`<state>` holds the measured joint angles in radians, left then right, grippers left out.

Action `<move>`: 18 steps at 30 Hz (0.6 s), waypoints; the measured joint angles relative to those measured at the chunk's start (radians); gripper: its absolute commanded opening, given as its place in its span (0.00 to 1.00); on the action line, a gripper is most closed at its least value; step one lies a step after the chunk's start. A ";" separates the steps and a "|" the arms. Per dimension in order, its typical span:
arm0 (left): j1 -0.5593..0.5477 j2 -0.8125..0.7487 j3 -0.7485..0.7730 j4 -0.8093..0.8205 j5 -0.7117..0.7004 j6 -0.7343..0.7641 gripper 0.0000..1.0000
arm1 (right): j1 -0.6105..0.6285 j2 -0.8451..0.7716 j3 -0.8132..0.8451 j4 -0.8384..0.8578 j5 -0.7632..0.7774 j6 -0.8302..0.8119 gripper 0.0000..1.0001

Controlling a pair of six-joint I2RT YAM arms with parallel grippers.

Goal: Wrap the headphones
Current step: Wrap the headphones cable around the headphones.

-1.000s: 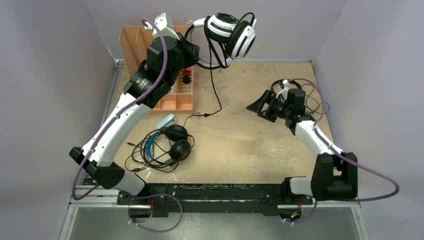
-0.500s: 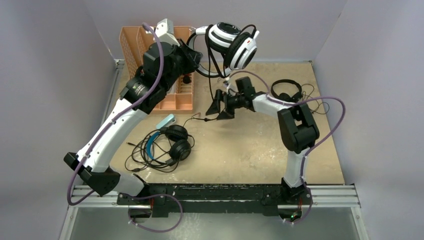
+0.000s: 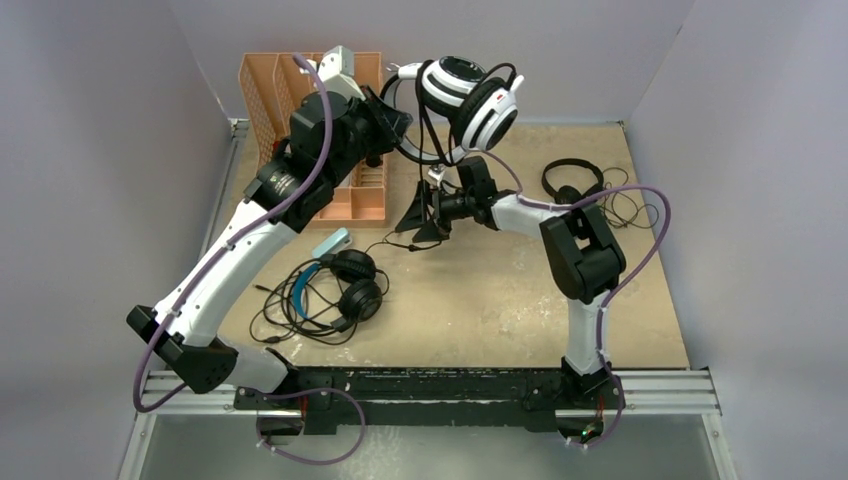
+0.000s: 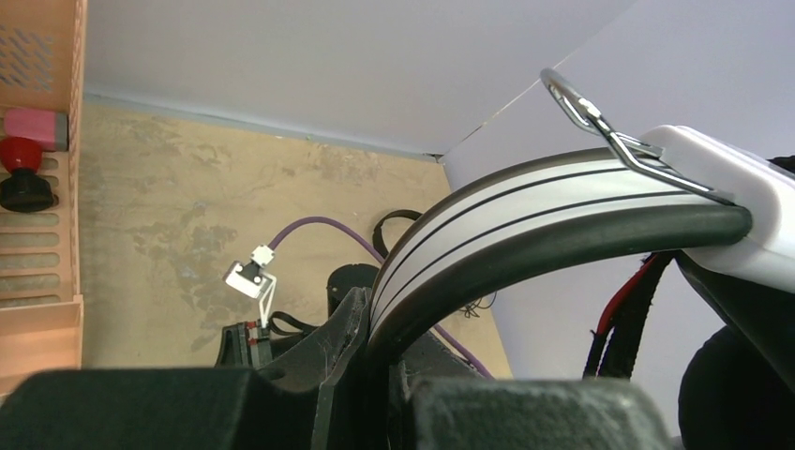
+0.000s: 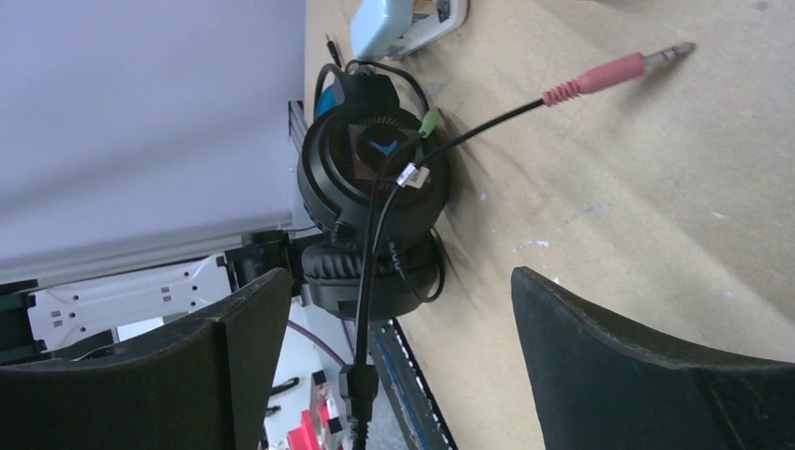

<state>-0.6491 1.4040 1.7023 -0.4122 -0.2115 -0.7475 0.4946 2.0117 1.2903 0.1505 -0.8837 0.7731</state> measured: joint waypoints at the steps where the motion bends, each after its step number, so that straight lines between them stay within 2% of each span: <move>1: 0.000 0.000 0.000 0.000 0.001 -0.001 0.00 | 0.003 0.002 0.000 0.011 -0.001 0.006 0.83; 5: 0.000 0.000 -0.001 0.006 0.005 -0.002 0.00 | 0.034 0.030 0.000 0.071 -0.011 0.030 0.71; 8: 0.000 -0.002 -0.006 0.007 0.005 -0.002 0.00 | 0.076 0.052 -0.010 0.105 -0.024 0.049 0.67; 10: 0.000 -0.003 -0.010 0.008 0.006 -0.002 0.00 | 0.093 0.056 -0.023 0.126 -0.028 0.060 0.60; 12: 0.000 -0.003 -0.013 0.007 0.007 -0.002 0.00 | 0.108 0.057 -0.035 0.145 -0.035 0.069 0.44; 15: 0.001 -0.003 -0.014 0.007 0.008 -0.002 0.00 | 0.116 0.057 -0.068 0.200 -0.063 0.101 0.05; 16: 0.001 -0.003 -0.014 0.007 0.008 -0.002 0.00 | 0.113 0.056 -0.092 0.235 -0.074 0.121 0.00; 18: 0.001 -0.004 -0.014 0.006 0.008 -0.001 0.00 | 0.094 0.053 -0.159 0.320 -0.084 0.173 0.00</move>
<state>-0.6483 1.4002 1.6886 -0.4065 -0.2031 -0.7483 0.5884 2.0651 1.1309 0.4709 -0.9676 0.9463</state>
